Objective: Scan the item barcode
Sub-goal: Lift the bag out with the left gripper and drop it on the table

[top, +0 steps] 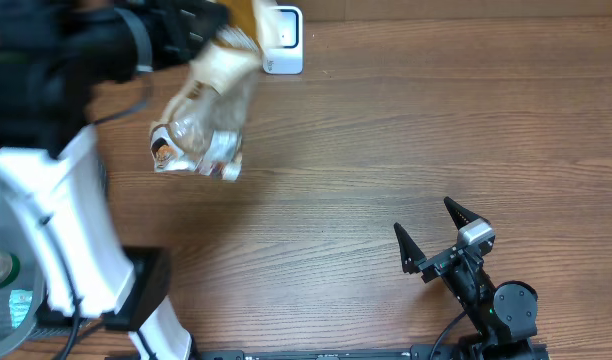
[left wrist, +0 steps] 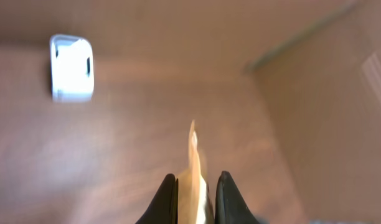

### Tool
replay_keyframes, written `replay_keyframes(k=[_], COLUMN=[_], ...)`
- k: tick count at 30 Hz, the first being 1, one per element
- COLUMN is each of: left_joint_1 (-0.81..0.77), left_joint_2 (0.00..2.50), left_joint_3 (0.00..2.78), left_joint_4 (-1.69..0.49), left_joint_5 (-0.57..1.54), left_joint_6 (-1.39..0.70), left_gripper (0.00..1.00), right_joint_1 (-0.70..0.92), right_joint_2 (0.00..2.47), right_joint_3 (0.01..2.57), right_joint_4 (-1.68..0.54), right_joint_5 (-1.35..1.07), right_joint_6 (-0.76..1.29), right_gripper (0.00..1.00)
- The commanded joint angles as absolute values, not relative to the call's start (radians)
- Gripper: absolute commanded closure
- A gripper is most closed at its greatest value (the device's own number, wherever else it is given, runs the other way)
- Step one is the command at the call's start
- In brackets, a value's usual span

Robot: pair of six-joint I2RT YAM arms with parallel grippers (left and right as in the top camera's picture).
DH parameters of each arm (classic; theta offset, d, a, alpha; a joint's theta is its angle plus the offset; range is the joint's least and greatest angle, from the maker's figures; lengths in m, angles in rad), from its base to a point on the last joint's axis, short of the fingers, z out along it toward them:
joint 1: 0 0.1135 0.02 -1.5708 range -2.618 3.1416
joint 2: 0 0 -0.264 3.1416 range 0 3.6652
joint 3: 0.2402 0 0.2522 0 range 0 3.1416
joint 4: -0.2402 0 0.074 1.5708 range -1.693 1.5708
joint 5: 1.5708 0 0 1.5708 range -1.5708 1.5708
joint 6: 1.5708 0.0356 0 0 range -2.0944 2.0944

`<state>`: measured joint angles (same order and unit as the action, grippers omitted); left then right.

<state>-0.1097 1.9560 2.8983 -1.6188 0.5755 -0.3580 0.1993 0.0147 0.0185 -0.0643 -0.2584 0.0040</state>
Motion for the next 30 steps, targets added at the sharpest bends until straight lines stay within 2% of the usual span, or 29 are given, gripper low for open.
replay_keyframes(k=[1, 16, 23, 30], left_joint_1=[-0.200, -0.444, -0.485, -0.482], left_joint_2=[2.062, 2.469, 2.599, 2.622], left_joint_3=[2.856, 2.748, 2.749, 2.749], left_joint_4=[-1.673, -1.636, -1.622, -1.615], left_joint_5=[0.462, 0.525, 0.539, 0.543], left_joint_6=[-0.253, -0.265, -0.312, -0.314], left_gripper=[0.96, 0.96, 0.96, 0.96], right_joint_1=[0.203, 0.203, 0.203, 0.203], right_joint_2=[0.003, 0.003, 0.003, 0.003], right_joint_3=[0.008, 0.008, 0.008, 0.008], right_joint_4=[-0.059, -0.059, -0.059, -0.059], right_joint_5=[-0.256, -0.256, -0.256, -0.256], right_joint_6=[0.008, 0.008, 0.008, 0.008], right_gripper=[0.00, 0.00, 0.00, 0.00])
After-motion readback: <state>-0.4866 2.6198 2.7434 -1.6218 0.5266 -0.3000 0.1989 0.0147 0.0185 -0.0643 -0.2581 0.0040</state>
